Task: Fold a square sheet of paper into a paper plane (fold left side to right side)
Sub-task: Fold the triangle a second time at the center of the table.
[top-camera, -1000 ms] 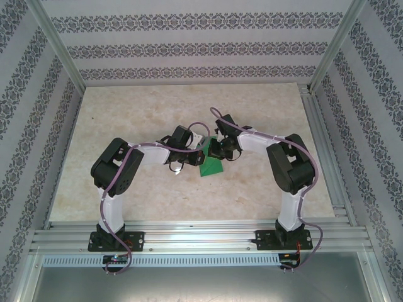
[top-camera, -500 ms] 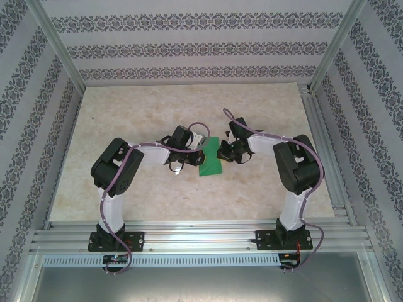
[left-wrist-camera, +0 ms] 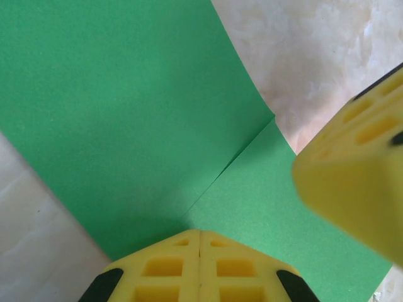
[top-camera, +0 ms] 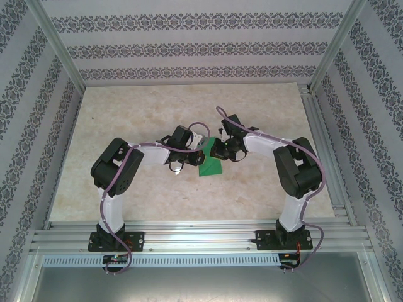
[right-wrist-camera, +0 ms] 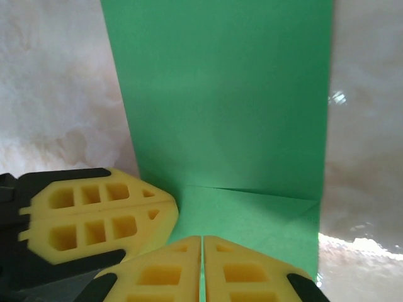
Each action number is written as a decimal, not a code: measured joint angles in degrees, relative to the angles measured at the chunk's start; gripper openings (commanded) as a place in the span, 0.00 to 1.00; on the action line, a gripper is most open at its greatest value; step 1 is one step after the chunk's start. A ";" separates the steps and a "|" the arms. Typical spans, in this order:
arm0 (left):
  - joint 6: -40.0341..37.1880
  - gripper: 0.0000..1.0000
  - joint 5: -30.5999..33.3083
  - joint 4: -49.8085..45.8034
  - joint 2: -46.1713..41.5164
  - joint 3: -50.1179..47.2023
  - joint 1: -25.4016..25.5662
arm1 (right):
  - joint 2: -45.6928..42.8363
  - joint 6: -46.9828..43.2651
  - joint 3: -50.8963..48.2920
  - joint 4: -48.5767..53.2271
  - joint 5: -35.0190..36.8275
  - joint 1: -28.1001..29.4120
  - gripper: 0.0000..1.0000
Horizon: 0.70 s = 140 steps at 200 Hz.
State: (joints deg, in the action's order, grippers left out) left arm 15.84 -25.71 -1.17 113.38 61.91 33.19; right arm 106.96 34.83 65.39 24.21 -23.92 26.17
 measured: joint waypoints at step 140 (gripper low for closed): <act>-3.80 0.11 2.19 -5.73 -16.35 -8.22 -0.11 | 5.84 -0.26 1.75 -0.44 -3.15 -1.18 0.10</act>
State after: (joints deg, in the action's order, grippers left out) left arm 12.03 -23.53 -6.90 97.03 53.69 33.08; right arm 112.79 34.57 67.13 23.77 -27.07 24.99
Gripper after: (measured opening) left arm 0.117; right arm 0.099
